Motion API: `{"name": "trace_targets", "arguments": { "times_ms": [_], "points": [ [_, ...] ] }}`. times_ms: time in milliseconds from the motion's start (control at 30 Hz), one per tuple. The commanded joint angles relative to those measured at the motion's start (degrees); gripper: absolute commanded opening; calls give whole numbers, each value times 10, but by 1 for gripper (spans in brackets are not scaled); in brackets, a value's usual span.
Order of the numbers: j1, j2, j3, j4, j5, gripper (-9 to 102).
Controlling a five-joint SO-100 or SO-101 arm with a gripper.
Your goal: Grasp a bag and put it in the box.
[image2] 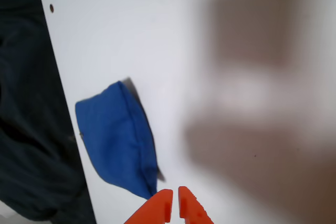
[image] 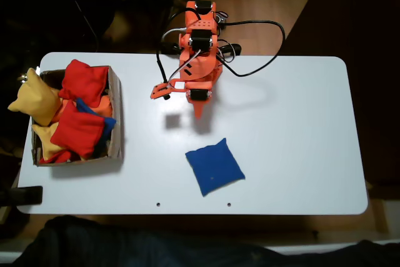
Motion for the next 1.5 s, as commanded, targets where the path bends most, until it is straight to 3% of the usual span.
{"name": "trace_targets", "arguments": {
  "times_ms": [0, 1467],
  "points": [
    [0, -4, 0, 1, -4, 0],
    [-9, -4, 0, 1, -10, 0]
  ]
}}
